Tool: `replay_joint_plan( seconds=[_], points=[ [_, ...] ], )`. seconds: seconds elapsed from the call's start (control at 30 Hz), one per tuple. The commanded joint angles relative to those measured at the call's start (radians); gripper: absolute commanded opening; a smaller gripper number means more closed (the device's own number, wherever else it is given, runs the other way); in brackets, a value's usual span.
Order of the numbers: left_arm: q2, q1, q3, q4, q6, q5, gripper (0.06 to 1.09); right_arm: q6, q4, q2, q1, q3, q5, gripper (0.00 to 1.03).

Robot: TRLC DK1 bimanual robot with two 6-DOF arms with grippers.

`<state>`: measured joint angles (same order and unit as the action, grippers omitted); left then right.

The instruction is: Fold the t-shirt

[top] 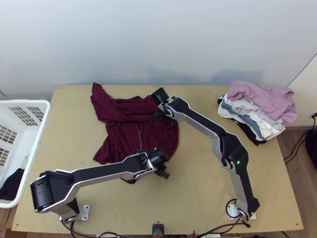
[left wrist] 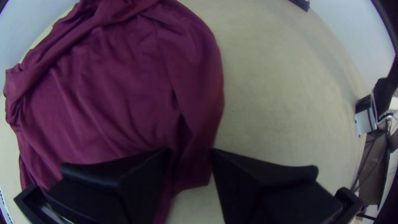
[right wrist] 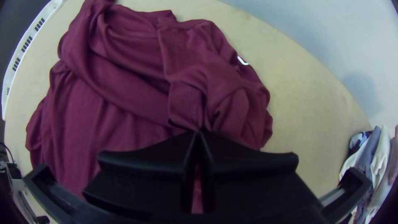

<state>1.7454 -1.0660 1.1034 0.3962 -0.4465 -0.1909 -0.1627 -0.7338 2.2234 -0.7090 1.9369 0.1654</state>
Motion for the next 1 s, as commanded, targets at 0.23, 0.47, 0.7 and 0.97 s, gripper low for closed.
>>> replay_joint_plan(
  seconds=[0.23,0.47,0.7,0.97],
  points=[
    [-0.126,0.081,0.001,0.004,0.048,-0.084,0.10,-0.047,0.001,-0.062,0.051,0.011,0.019,0.03],
    [-0.359,0.233,0.058,0.187,0.054,-0.076,0.10,-0.063,0.001,-0.142,0.115,0.042,0.037,0.03],
    [-0.537,0.402,0.104,0.303,0.094,-0.074,0.10,-0.061,0.002,-0.277,0.186,0.042,0.080,0.03],
    [-0.598,0.709,0.282,0.359,0.198,-0.002,0.10,-0.038,0.008,-0.447,0.263,0.040,0.128,0.03]
  ],
)
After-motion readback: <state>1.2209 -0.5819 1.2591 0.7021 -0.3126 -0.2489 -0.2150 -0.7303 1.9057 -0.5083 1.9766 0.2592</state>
